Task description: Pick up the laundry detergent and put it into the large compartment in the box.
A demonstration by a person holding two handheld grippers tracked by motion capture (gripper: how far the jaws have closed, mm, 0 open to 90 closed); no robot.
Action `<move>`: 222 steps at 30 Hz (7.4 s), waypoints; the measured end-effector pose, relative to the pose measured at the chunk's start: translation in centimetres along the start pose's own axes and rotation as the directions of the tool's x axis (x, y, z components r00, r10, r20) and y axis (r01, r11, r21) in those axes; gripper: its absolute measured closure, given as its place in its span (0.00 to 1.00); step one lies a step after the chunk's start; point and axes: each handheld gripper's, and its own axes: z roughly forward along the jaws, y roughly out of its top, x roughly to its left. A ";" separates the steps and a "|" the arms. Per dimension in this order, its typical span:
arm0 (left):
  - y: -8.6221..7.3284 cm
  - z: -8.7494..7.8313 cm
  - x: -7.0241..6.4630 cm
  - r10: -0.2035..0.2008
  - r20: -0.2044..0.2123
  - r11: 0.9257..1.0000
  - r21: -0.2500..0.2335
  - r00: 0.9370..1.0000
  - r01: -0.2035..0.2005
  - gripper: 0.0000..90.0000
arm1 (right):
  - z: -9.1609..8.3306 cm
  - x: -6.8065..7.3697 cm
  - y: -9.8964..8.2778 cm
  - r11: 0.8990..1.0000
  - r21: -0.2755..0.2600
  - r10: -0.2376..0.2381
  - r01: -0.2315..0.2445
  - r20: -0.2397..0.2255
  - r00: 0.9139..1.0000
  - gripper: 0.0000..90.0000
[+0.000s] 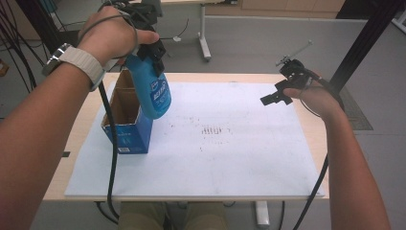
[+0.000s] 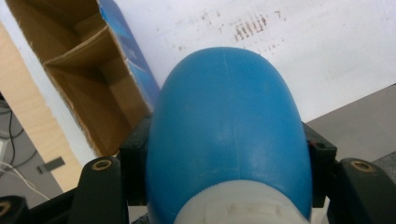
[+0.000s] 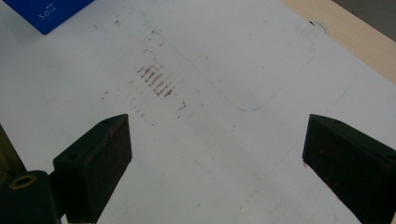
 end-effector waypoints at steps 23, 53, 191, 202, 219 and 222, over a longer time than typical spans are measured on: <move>-0.4 -1.1 3.4 -0.134 -0.011 0.991 -0.020 0.991 0.134 0.42 | 0.8 -0.7 -0.1 1.000 -0.006 0.010 -0.010 -0.013 1.000 0.09; -0.7 -1.7 7.4 -0.257 -0.035 0.966 -0.023 0.966 0.256 0.42 | 0.9 -1.2 -0.1 1.000 -0.004 0.018 -0.018 -0.017 1.000 0.09; 1.3 16.0 11.2 -0.264 -0.093 0.962 0.051 0.960 0.269 0.42 | 3.0 -2.0 -0.9 0.997 0.033 0.064 -0.063 -0.022 0.998 0.09; 1.3 17.0 11.4 -0.263 -0.099 0.962 0.054 0.960 0.269 0.42 | 3.2 -2.2 -1.2 0.997 0.035 0.072 -0.071 -0.022 0.997 0.09; 1.1 18.4 11.6 -0.265 -0.099 0.961 0.058 0.959 0.272 0.42 | 3.1 -2.2 -1.4 0.997 0.032 0.073 -0.072 -0.022 0.997 0.09; 1.1 18.7 11.6 -0.264 -0.099 0.961 0.061 0.959 0.271 0.42 | 3.1 -2.1 -1.4 0.996 0.036 0.078 -0.077 -0.021 0.997 0.09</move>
